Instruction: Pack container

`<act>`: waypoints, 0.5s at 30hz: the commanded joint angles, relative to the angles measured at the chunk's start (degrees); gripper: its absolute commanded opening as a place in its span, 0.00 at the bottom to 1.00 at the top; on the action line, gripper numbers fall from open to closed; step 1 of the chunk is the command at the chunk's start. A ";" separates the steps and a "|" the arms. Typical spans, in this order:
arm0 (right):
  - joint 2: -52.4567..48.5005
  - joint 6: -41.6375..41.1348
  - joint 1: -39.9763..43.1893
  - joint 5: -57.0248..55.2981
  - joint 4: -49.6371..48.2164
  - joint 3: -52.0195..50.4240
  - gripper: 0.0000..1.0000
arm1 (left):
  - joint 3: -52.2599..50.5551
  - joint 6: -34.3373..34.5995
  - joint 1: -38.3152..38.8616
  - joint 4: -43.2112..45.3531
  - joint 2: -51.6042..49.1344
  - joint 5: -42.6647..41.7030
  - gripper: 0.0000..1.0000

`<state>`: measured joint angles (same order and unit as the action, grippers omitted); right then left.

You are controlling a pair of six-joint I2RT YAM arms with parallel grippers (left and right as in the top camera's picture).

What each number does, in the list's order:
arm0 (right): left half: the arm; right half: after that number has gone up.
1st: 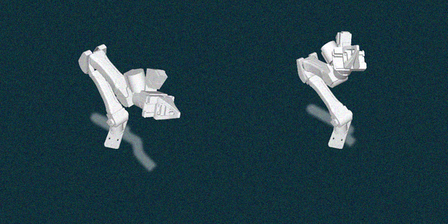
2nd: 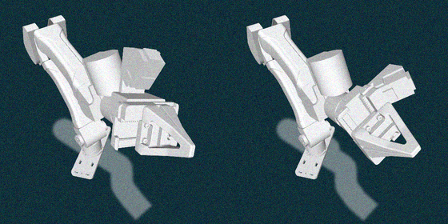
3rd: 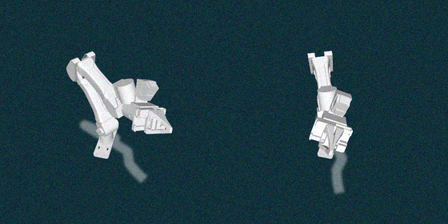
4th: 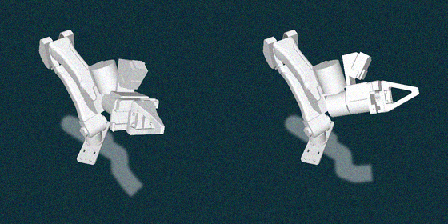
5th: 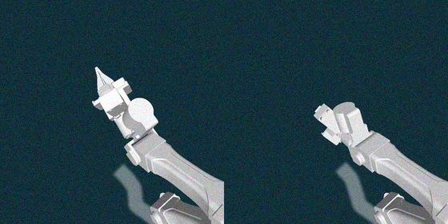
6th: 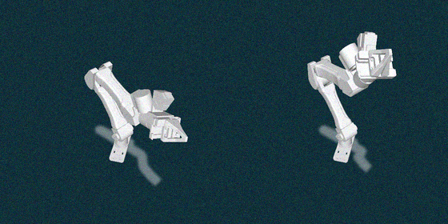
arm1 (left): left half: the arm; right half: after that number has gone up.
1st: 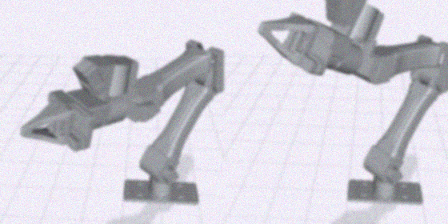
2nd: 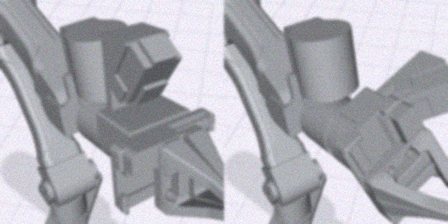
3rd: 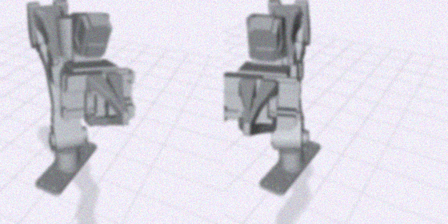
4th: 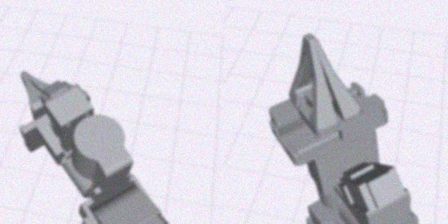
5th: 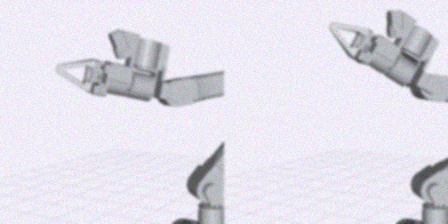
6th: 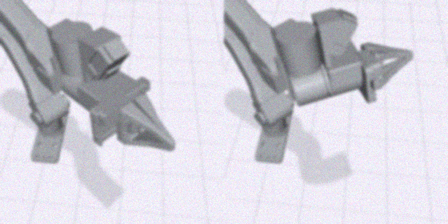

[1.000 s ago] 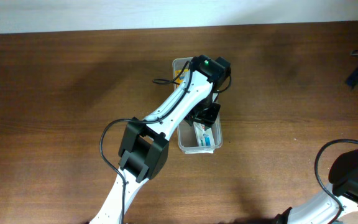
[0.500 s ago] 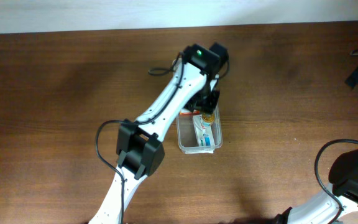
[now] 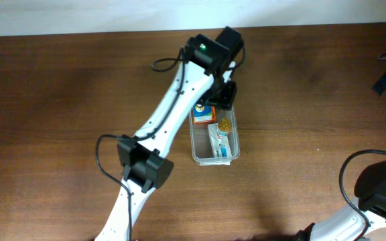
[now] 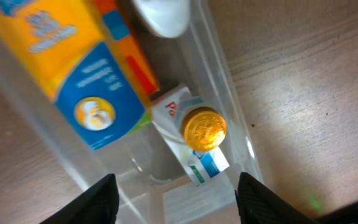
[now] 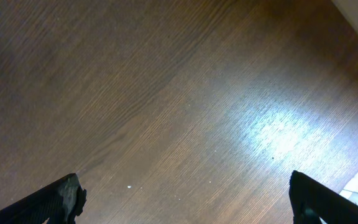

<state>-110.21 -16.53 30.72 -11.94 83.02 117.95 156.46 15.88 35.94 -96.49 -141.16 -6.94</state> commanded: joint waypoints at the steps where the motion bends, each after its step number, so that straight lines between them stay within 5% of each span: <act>1: 0.20 -0.63 0.07 -0.13 -0.15 -0.22 0.98 | 1.16 -2.08 -3.72 -0.24 7.65 2.29 0.69; 6: 0.20 -0.63 0.07 -0.15 -0.15 -0.22 0.98 | 1.11 -5.31 -7.87 -0.24 12.92 2.32 0.99; 12: 0.20 -0.63 0.07 -0.13 -0.15 -0.20 0.98 | -0.33 -8.33 -12.20 -0.24 20.65 2.56 0.99; 15: 0.20 -0.63 0.07 -0.13 -0.15 -0.22 0.98 | -8.13 -9.09 -13.42 -0.24 28.17 9.84 0.99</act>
<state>-110.21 -16.53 30.72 -11.94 83.05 117.95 154.36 9.34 23.18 -96.73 -119.63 -3.57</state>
